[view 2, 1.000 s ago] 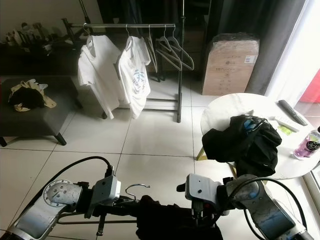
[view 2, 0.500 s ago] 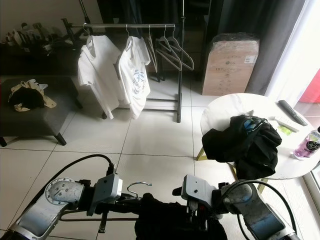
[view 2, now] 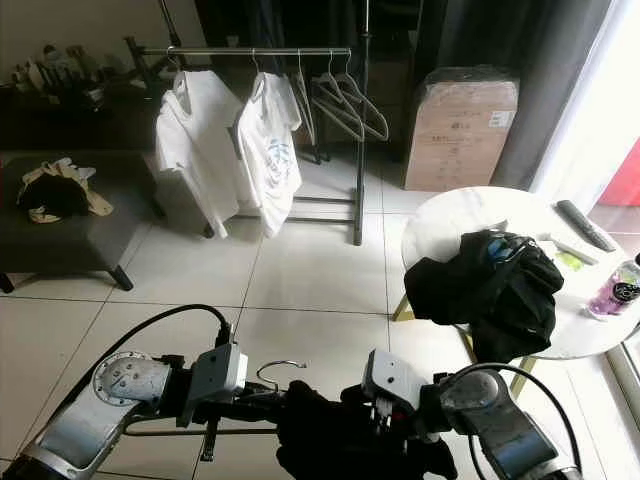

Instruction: Hang hanger

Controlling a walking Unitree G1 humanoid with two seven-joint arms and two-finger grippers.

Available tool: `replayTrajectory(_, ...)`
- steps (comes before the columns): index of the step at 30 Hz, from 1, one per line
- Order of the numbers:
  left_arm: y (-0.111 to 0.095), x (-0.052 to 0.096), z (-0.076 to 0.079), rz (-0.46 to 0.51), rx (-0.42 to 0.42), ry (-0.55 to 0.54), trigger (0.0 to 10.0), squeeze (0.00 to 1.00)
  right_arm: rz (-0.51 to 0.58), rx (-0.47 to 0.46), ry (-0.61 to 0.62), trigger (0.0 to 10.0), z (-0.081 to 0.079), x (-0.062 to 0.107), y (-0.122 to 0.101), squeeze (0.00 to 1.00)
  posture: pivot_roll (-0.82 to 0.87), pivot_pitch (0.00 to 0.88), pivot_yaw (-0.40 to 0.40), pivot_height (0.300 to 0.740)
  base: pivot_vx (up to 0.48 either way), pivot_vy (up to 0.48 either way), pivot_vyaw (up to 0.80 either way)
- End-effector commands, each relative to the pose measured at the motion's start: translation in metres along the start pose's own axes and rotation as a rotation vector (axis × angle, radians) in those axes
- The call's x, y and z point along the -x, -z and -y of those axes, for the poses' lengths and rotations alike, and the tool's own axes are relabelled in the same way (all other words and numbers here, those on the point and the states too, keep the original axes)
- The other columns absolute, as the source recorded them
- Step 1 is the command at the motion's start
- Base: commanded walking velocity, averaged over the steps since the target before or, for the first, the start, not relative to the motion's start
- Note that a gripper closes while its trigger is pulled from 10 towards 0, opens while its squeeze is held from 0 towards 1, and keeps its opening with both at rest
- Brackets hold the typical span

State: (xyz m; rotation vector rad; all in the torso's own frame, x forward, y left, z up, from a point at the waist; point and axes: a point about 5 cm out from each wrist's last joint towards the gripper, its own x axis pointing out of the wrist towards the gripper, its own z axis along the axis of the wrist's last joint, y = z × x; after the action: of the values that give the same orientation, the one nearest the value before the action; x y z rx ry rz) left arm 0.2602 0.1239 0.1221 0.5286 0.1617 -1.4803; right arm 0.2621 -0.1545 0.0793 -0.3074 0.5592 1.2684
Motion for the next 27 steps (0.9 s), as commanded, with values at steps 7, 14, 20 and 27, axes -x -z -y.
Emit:
replayTrajectory(7, -0.007, 0.000, -0.003, 0.012, -0.046, -0.006, 10.0, 0.00, 0.014, -0.014, 0.006, 0.0, 0.002, -0.002, 0.002, 0.00, -0.05, 0.146, 0.025, 0.740, 0.000, 0.000, 0.00)
replayTrajectory(14, -0.007, 0.000, -0.004, 0.016, -0.046, -0.011, 10.0, 0.00, 0.046, -0.041, -0.048, 0.0, -0.003, -0.005, 0.003, 0.00, -0.05, 0.148, 0.024, 0.740, 0.000, 0.000, 0.00)
replayTrajectory(20, -0.008, -0.001, -0.005, 0.020, -0.047, -0.021, 10.0, 0.00, 0.051, -0.053, -0.131, 0.0, -0.012, -0.004, 0.003, 0.00, -0.05, 0.150, 0.022, 0.740, 0.000, 0.000, 0.00)
replayTrajectory(27, -0.008, -0.002, -0.006, 0.025, -0.052, -0.033, 10.0, 0.00, 0.037, -0.068, -0.133, 0.0, -0.011, -0.008, 0.008, 0.00, -0.04, 0.153, 0.023, 0.740, 0.000, 0.000, 0.00)
